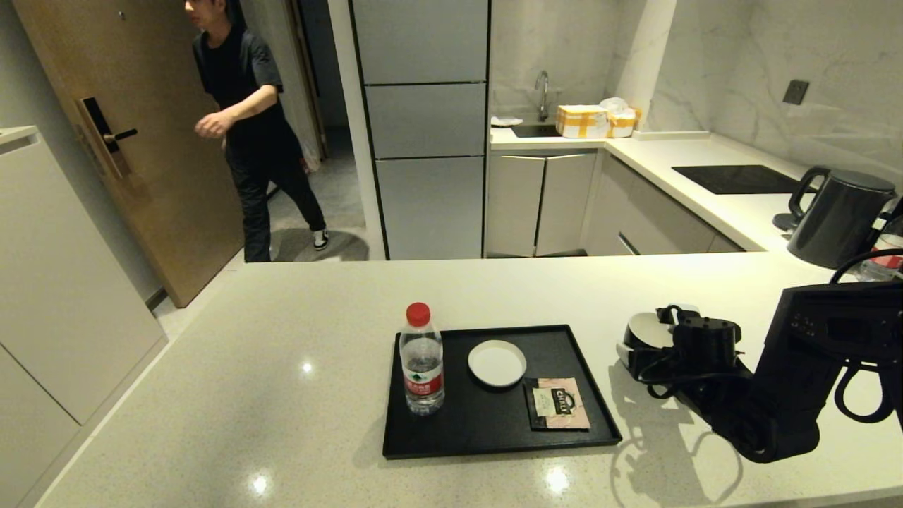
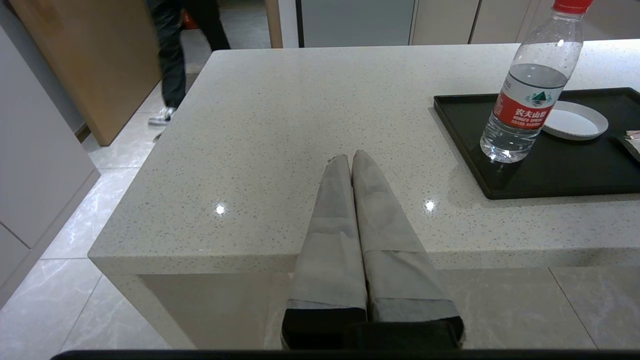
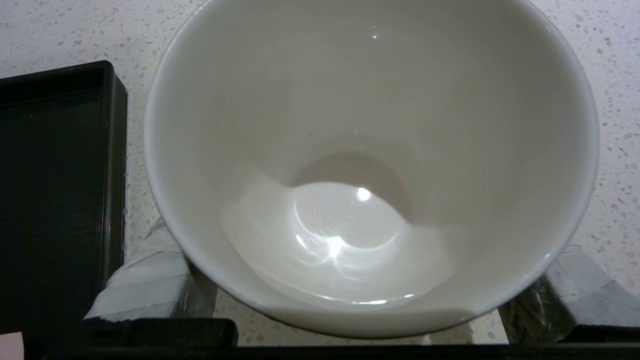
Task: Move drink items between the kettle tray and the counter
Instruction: Place it on the right
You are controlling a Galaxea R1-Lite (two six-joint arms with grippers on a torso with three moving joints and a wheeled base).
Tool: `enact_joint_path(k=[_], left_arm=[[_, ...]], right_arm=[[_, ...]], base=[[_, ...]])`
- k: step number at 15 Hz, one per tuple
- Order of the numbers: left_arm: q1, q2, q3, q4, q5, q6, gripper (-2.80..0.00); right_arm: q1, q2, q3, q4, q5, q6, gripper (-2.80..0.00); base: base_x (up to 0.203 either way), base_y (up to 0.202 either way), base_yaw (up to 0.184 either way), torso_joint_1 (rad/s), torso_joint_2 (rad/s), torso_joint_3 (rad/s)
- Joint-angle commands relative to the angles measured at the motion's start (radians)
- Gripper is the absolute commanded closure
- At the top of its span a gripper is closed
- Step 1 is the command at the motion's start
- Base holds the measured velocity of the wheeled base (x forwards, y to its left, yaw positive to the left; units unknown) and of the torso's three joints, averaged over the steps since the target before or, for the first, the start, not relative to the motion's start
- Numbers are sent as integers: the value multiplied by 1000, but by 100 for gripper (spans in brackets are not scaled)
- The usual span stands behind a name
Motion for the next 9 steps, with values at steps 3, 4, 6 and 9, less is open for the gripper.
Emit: enact_joint_path(k=[3,4,6,9], left_arm=[[0,-2,2,0,1,0,0],[0,-2,2,0,1,0,0],[0,-2,2,0,1,0,0],[0,-2,2,0,1,0,0]], right_arm=[[1,8,-1,-7,1,2,0],[1,8,-1,-7,0,2,-280],[1,8,-1,-5,1,2,-280],[1,7,-3,-5,1,2,-280]], base=[[0,0,0,0,0,0],[0,0,0,0,0,0],[0,0,0,0,0,0],[0,0,0,0,0,0]])
